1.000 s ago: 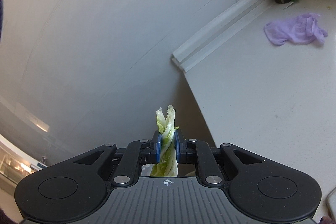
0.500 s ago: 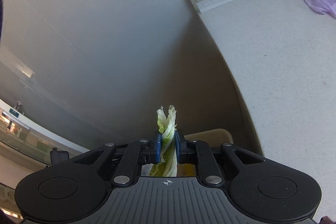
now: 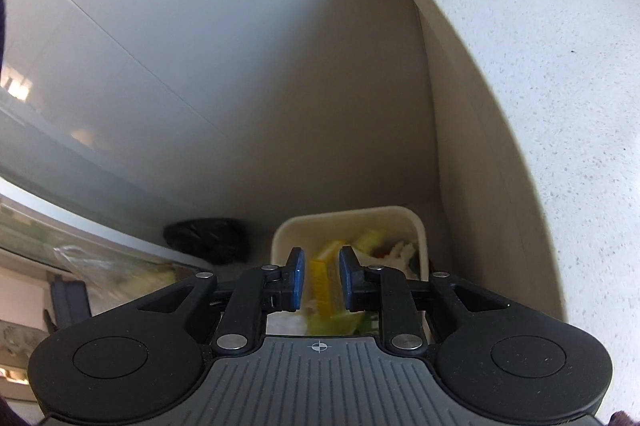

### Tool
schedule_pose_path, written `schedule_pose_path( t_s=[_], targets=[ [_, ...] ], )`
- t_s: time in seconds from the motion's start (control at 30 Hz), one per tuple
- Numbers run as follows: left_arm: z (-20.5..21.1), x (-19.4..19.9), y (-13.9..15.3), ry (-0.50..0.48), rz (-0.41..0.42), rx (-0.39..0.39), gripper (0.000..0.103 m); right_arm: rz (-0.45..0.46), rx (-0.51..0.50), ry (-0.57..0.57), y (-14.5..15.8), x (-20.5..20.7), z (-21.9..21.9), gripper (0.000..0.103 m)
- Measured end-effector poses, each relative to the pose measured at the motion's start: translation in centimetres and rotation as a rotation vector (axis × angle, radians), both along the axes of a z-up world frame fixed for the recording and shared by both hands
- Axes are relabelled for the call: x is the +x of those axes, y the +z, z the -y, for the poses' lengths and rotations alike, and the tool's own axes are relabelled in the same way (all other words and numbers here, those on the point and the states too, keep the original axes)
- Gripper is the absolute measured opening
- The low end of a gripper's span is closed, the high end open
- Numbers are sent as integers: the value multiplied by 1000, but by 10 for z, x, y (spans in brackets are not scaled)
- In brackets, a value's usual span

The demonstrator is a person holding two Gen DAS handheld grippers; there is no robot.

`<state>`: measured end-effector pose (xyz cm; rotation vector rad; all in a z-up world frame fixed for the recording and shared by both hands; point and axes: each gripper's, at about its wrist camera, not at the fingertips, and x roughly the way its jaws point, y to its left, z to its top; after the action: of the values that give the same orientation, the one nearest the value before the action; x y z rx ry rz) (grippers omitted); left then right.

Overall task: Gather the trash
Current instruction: 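Open both tools to drop the bag and cabbage leaf into the bin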

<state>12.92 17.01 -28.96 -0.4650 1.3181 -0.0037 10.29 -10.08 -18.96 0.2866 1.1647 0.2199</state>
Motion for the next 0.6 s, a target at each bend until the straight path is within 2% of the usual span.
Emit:
schedule_pose_path(
  t_s=[0.3,0.47,0.53,0.6],
  targets=[
    [0,4,-18,11,-30,10,5,-32,-19,-13,-12,5,10,21],
    [8,8,-20,4,-10,-12,6,-38,-15,-14,-16,15,15,22],
    [13,10,-20,-1,10,0,27,-33,-13,-5,-15,22,12,31],
    [17,11,-20,-18,19,-2,34,-22,-14,8,-13,25,8,38]
  ],
)
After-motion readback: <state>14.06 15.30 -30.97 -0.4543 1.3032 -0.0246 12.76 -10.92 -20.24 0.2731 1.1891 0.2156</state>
